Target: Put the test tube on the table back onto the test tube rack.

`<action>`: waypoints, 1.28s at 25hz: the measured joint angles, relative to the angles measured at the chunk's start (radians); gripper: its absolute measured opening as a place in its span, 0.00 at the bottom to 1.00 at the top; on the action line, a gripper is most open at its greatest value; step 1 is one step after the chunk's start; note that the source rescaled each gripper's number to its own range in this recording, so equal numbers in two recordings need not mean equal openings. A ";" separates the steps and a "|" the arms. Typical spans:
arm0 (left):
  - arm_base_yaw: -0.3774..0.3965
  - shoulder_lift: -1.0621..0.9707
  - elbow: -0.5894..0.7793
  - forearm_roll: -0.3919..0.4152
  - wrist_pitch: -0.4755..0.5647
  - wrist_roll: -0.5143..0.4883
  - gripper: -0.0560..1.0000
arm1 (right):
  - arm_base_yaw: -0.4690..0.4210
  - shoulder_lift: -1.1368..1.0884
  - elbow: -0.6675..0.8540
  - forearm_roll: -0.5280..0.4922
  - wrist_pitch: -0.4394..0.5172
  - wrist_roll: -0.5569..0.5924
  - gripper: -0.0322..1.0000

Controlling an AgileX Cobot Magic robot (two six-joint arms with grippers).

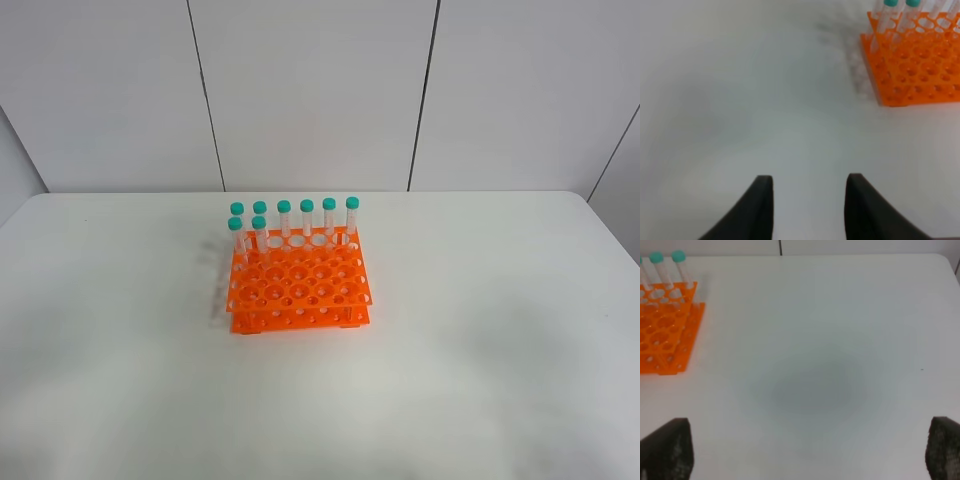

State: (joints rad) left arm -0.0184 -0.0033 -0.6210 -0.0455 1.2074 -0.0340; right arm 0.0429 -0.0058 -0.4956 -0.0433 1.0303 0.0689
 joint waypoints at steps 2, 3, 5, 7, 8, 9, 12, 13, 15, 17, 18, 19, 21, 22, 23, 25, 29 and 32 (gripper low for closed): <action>0.000 0.000 0.010 0.001 0.002 0.000 0.20 | 0.000 0.000 0.000 0.000 0.000 0.000 1.00; 0.000 0.000 0.016 0.001 0.002 0.004 0.20 | 0.000 0.000 0.000 0.000 0.000 0.000 1.00; 0.000 0.000 0.026 0.001 -0.007 0.022 0.19 | 0.000 0.000 0.000 0.000 0.000 0.000 1.00; 0.000 0.000 0.040 0.000 -0.028 0.034 0.19 | 0.000 0.000 0.000 0.000 0.000 0.000 1.00; 0.000 0.000 0.043 0.000 -0.030 0.034 0.19 | 0.000 0.000 0.000 0.000 0.000 0.000 1.00; 0.000 0.000 0.044 0.000 -0.030 0.034 0.19 | 0.000 0.000 0.000 0.000 0.000 0.000 1.00; 0.000 0.000 0.048 -0.005 -0.033 0.041 0.19 | 0.000 0.000 0.000 0.000 0.000 0.000 1.00; 0.000 0.000 0.048 -0.011 -0.033 0.047 0.19 | 0.000 0.000 0.000 0.000 0.000 0.000 1.00; 0.000 0.000 0.050 -0.032 -0.034 0.069 0.19 | 0.000 0.000 0.000 0.000 0.000 0.000 1.00; 0.000 0.000 0.050 -0.047 -0.034 0.083 0.19 | 0.000 0.000 0.000 0.000 0.000 0.000 1.00; 0.000 0.000 0.050 -0.049 -0.034 0.088 0.19 | 0.000 0.000 0.000 0.000 0.000 0.000 1.00; 0.000 0.000 0.050 -0.049 -0.034 0.089 0.19 | 0.000 0.000 0.000 0.000 0.000 0.000 1.00; 0.000 0.000 0.050 -0.049 -0.034 0.089 0.19 | 0.000 0.000 0.000 0.000 0.000 0.000 1.00; 0.000 0.000 0.050 -0.048 -0.034 0.086 0.19 | 0.000 0.000 0.000 0.000 0.000 0.000 1.00; 0.000 0.000 0.050 -0.042 -0.034 0.077 0.19 | 0.000 0.000 0.000 0.000 0.000 0.000 1.00; 0.000 0.000 0.050 -0.019 -0.034 0.047 0.19 | 0.000 0.000 0.000 0.000 0.000 0.000 1.00; 0.000 0.000 0.050 -0.010 -0.034 0.034 0.19 | 0.000 0.000 0.000 0.000 0.000 0.000 1.00; 0.000 0.000 0.050 -0.008 -0.034 0.029 0.19 | 0.000 0.000 0.000 0.000 0.000 0.000 1.00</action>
State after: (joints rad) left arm -0.0184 -0.0033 -0.5714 -0.0532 1.1733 -0.0053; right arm 0.0429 -0.0058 -0.4956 -0.0433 1.0303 0.0689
